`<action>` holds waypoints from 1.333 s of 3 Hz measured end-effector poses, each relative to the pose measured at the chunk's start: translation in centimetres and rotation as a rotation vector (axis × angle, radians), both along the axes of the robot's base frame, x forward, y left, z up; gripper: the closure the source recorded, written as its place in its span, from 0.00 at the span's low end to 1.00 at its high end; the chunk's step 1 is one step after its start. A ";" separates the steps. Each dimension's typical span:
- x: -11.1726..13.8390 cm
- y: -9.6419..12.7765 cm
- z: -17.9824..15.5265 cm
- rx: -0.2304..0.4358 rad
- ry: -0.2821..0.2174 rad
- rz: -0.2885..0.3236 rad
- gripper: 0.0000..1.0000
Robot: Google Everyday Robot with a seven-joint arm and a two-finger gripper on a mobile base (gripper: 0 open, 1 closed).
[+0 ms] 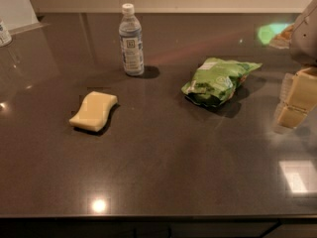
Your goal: Move green rice chip bag near sponge
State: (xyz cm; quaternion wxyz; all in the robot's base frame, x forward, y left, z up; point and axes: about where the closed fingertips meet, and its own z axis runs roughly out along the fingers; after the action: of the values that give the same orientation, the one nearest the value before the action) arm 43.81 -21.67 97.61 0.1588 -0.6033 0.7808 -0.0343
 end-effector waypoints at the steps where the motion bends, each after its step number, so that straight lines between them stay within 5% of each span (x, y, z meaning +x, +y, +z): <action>1: 0.0 0.0 0.0 0.000 0.000 0.000 0.00; 2: 0.6 0.4 0.1 0.007 -0.001 0.033 0.00; 4: 4.8 2.6 -1.8 0.008 -0.048 0.216 0.00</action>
Offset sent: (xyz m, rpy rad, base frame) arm 0.0125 0.0082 -0.0031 0.0145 0.0218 0.0788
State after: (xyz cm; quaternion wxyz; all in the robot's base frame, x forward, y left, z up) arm 48.60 -19.07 95.79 0.1826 -0.6823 0.7073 -0.0285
